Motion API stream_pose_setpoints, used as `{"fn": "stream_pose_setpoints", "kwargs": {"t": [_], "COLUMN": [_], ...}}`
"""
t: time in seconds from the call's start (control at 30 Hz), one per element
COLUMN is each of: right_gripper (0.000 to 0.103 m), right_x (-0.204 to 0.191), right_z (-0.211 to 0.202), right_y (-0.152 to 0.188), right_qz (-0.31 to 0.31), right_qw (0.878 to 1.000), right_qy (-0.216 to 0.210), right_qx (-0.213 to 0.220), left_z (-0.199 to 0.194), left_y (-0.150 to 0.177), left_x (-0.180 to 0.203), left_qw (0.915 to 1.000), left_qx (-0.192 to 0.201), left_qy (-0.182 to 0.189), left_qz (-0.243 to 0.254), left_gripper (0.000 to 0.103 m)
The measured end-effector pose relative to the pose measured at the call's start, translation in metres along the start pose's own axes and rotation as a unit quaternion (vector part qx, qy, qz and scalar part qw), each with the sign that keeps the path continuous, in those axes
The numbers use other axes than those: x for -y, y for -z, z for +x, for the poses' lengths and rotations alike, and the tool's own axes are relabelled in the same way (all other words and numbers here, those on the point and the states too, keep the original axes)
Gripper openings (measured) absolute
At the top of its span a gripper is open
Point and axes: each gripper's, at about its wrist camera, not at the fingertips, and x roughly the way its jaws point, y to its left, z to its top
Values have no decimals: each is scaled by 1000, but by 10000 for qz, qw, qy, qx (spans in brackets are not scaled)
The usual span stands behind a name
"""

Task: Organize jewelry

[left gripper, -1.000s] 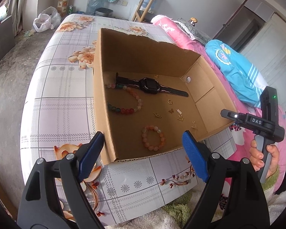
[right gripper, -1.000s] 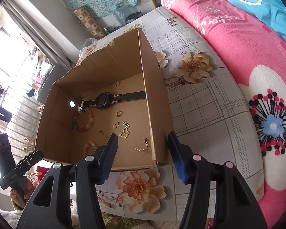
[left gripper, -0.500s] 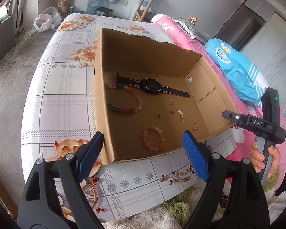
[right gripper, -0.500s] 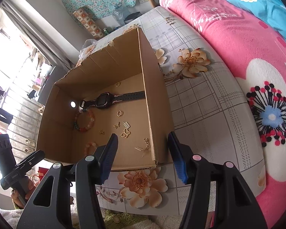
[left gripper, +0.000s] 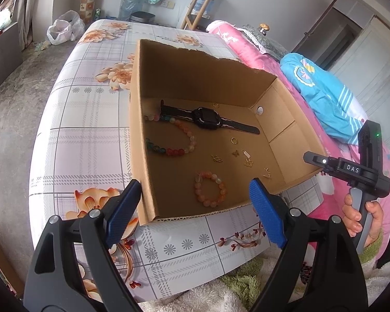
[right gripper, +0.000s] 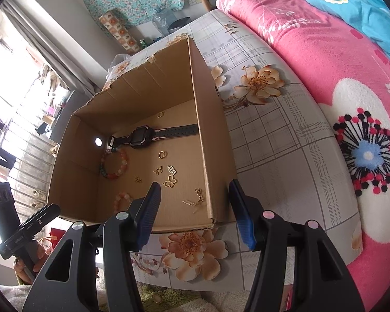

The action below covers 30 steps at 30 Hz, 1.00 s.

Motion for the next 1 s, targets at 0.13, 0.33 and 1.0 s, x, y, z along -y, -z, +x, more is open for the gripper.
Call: {"fn": "stream_pose_setpoints", "kwargs": {"t": [0.13, 0.33, 1.0], "right_gripper": [54, 54, 96], "right_x": [2, 1, -55], "right_z": [-1, -8, -78], "right_y": [0, 4, 66], "right_qz": [-5, -5, -908], "right_qw": [10000, 9996, 9717], "right_qy": [5, 173, 1469], "right_qx": [15, 208, 1611], "left_z": [0, -7, -51], "left_y": [2, 5, 33], "left_x": [0, 5, 95], "left_qw": [10000, 9990, 9689], "left_qx": [42, 241, 1523], "left_qy": [-46, -266, -1520], "left_qz": [59, 262, 1225], "left_gripper": [81, 81, 95]}}
